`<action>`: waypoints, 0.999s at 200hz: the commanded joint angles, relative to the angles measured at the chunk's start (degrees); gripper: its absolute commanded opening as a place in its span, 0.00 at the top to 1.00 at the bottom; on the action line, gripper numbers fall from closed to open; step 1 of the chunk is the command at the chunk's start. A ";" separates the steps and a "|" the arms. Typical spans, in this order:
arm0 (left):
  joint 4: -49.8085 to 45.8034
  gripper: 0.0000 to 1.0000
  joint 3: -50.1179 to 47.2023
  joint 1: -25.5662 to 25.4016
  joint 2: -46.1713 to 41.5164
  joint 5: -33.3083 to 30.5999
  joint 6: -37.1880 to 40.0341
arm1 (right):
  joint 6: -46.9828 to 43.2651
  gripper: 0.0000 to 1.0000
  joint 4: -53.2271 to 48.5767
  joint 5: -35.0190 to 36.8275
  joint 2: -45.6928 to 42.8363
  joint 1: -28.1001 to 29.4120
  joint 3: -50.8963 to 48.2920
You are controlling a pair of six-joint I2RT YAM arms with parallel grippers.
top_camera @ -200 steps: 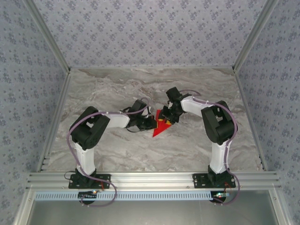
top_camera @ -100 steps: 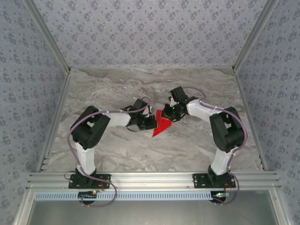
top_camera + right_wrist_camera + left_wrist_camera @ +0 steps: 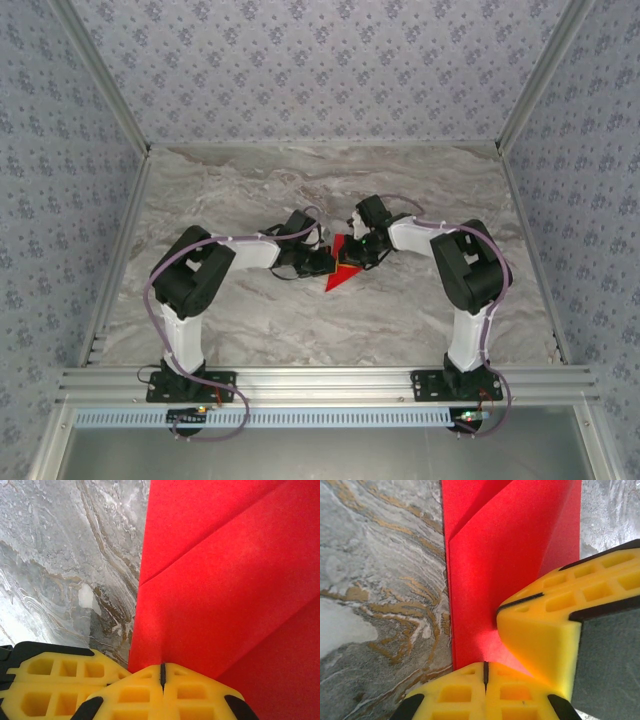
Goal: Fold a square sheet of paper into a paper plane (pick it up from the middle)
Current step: Fourth fold the wing at the center of the table.
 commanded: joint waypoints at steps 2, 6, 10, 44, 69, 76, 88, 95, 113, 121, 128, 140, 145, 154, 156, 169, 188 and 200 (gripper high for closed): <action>-9.22 1.00 -0.81 -0.70 3.19 -3.75 1.57 | -4.63 1.00 -1.13 2.62 1.93 -2.75 1.43; -9.77 1.00 -0.75 -0.71 3.27 -3.92 1.87 | -5.17 1.00 -1.44 3.05 2.20 -3.16 1.71; -10.31 1.00 -0.84 -0.83 3.36 -4.07 2.08 | -5.62 1.00 -1.63 3.40 2.47 -3.48 1.98; -11.54 1.00 -2.69 -0.98 3.54 -4.68 2.86 | -7.28 1.00 -0.94 4.10 2.49 -7.73 2.43; -11.54 1.00 -2.86 -0.95 3.54 -4.75 2.95 | -7.24 1.00 -0.42 3.01 -0.11 -8.85 2.87; -11.55 1.00 -2.71 -1.03 3.54 -4.76 2.93 | -7.18 1.00 0.38 2.24 -1.39 -8.59 2.39; -11.71 1.00 -2.26 -0.97 3.59 -4.90 2.92 | -6.76 1.00 1.63 1.07 -3.27 -7.75 1.34; -11.71 1.00 -2.00 -0.97 3.70 -4.81 2.92 | -6.66 1.00 2.23 0.40 -3.99 -7.15 0.70; -11.88 1.00 -1.41 -1.07 3.94 -4.75 2.90 | -4.81 1.00 4.69 -0.03 -4.60 -5.06 -1.35; -11.99 1.00 -1.28 -1.04 4.07 -4.81 2.95 | -4.27 1.00 5.35 -0.22 -4.07 -4.12 -1.71; -12.06 1.00 -1.23 -1.06 4.07 -4.84 2.97 | -3.93 1.00 5.46 -0.15 -3.17 -3.44 -1.68; -12.25 1.00 -1.01 -1.07 4.16 -4.85 3.06 | -3.54 1.00 5.50 -0.38 -1.43 -2.67 -1.07; -12.41 1.00 -1.01 -1.10 4.16 -4.94 3.10 | -3.40 1.00 5.63 -0.47 -0.72 -2.40 -0.91; -12.67 1.00 -0.90 -1.09 4.20 -4.99 3.13 | -3.31 1.00 5.93 -0.77 0.35 -2.20 -0.53; -12.76 1.00 -0.78 -1.05 4.21 -5.02 3.11 | -3.44 1.00 5.90 -0.88 0.70 -2.13 -0.33; -13.04 1.00 -0.74 -1.10 4.24 -5.03 3.07 | -3.61 1.00 5.92 -1.02 2.09 -2.33 0.42; -13.37 1.00 -0.86 -1.07 4.34 -5.12 3.08 | -4.26 1.00 5.64 -0.92 3.60 -3.35 1.80; -13.58 1.00 -1.05 -1.09 4.38 -5.25 3.02 | -4.45 1.00 6.16 -0.30 4.05 -4.84 2.04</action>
